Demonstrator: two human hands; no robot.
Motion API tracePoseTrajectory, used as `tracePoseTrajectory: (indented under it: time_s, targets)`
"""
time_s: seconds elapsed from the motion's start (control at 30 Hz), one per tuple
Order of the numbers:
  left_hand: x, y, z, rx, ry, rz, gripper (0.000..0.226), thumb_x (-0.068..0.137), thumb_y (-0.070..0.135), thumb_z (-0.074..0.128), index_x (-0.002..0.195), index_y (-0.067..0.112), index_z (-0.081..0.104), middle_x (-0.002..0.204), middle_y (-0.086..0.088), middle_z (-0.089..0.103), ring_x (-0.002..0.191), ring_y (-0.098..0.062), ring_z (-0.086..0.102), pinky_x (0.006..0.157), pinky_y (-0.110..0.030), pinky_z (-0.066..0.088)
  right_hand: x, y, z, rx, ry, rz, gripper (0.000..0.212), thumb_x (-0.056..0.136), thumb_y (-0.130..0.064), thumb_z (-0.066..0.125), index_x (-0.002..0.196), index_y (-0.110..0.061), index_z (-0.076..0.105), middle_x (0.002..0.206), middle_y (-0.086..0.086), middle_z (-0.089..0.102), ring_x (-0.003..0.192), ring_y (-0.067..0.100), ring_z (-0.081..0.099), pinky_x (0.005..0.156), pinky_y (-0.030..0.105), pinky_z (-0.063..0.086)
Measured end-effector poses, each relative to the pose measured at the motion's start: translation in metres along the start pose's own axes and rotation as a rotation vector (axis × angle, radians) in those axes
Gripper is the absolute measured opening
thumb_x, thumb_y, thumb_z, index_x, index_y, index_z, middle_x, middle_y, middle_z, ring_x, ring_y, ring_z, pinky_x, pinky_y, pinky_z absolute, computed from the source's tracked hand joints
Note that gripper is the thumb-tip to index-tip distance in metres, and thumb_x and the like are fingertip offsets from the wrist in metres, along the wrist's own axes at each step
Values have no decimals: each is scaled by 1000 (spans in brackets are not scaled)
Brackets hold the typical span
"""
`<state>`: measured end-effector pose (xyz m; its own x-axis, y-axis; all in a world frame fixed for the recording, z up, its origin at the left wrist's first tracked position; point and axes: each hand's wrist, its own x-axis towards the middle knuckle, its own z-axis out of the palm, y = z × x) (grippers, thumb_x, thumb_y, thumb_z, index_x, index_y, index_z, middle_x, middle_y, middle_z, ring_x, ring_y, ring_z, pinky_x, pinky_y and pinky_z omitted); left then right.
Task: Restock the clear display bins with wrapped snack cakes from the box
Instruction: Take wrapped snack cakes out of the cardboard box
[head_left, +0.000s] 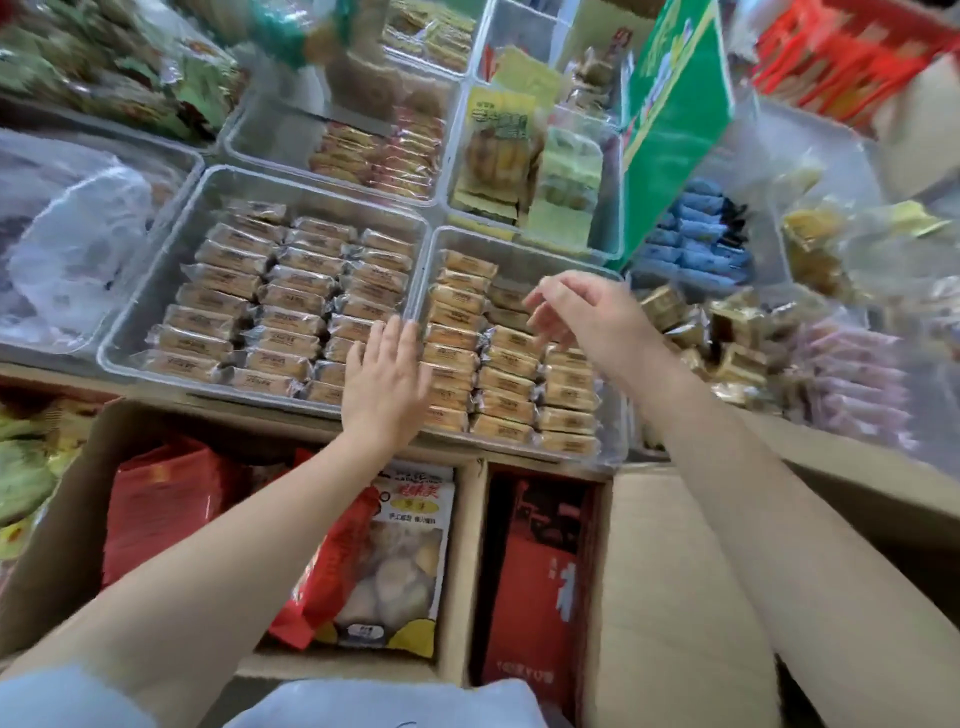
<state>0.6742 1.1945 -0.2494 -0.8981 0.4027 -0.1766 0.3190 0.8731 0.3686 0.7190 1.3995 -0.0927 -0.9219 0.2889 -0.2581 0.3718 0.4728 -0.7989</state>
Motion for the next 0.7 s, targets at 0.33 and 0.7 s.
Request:
tracePoseTrajectory:
  time_s: [0.33,0.7]
  targets:
    - [-163,249,3,-516,-44,725,55,96,47,40,146,24,46,160,3,36,151,-16,23,124,-42,16,-221,154,-163,-53,-40,379,43,101,-39,53,67,-14,64,70,15,67,63,18,62,66,34,49]
    - [-189,296,37,-240,2,603,48,94,39,42,137,22,54,138,5,57,139,-17,38,126,-43,6,-195,389,-136,-491,-237,507,54,98,-22,60,148,-10,43,141,14,55,126,32,54,103,32,42]
